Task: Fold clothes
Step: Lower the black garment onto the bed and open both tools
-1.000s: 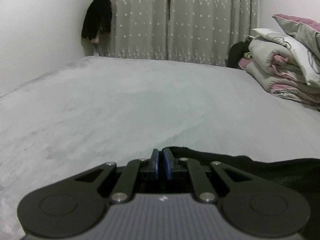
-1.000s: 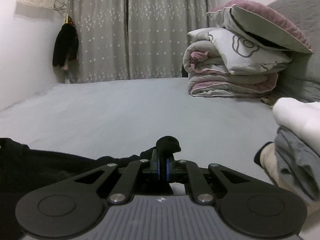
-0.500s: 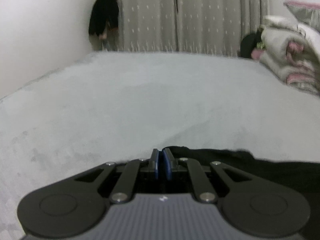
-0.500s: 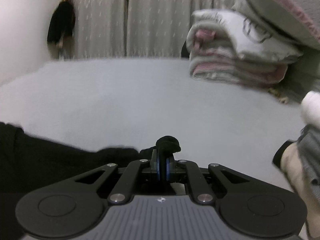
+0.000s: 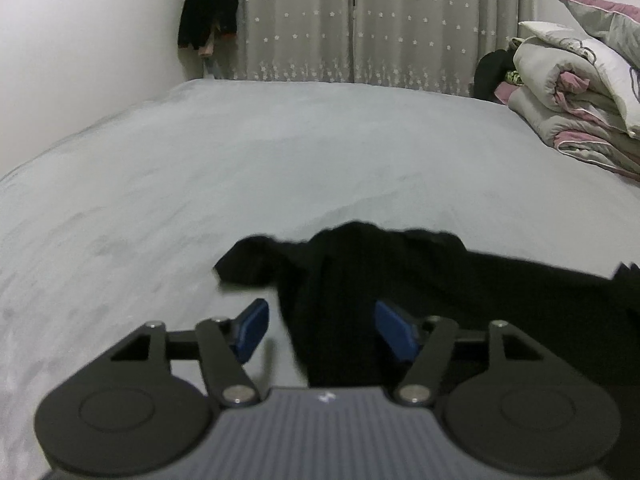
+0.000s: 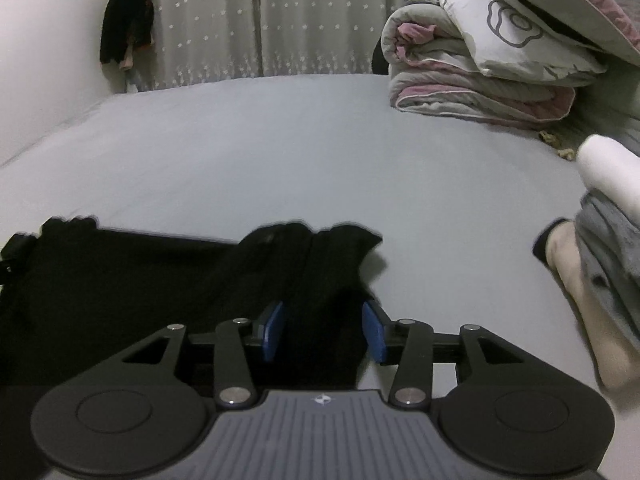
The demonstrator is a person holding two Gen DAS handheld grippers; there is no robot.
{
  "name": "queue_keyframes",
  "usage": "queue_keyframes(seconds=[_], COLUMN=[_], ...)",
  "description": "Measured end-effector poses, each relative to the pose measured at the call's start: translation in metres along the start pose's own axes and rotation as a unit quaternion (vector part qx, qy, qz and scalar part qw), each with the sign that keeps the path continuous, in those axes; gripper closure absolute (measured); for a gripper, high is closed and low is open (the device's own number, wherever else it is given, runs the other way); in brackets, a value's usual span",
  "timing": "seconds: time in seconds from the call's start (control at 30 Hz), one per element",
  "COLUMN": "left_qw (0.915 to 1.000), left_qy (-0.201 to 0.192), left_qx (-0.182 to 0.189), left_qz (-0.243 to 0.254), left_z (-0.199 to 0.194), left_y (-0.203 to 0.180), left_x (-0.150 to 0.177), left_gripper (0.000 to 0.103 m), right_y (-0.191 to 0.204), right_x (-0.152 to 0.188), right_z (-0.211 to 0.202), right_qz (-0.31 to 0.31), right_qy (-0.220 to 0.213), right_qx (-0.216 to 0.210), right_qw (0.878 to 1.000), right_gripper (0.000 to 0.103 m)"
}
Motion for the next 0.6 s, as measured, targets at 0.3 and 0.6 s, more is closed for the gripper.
queue_keyframes(seconds=[0.3,0.6], left_qw=[0.9998,0.9990], left_qy=[0.005,0.017], left_qx=[0.016,0.041], left_qz=[0.006,0.010], left_z=[-0.070,-0.140], left_y=[0.021,0.032], left_x=[0.054,0.075], left_gripper=[0.031,0.029], right_y=[0.006,0.001], right_x=[0.055,0.080], right_z=[-0.068,-0.134], right_qz=[0.052,0.087], right_qy=[-0.007,-0.015], right_qx=[-0.039,-0.055], right_qw=[0.998,0.995], right_gripper=[0.051,0.050])
Point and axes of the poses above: each gripper's, at about its wrist camera, not at the fingertips, and z roughly the way its jaws point, y to its left, x to its underside, the point moved 7 cm from there along z, roughly the way its jaws point, and after that the axes turned 7 degrees about -z, right-handed, at the moved point
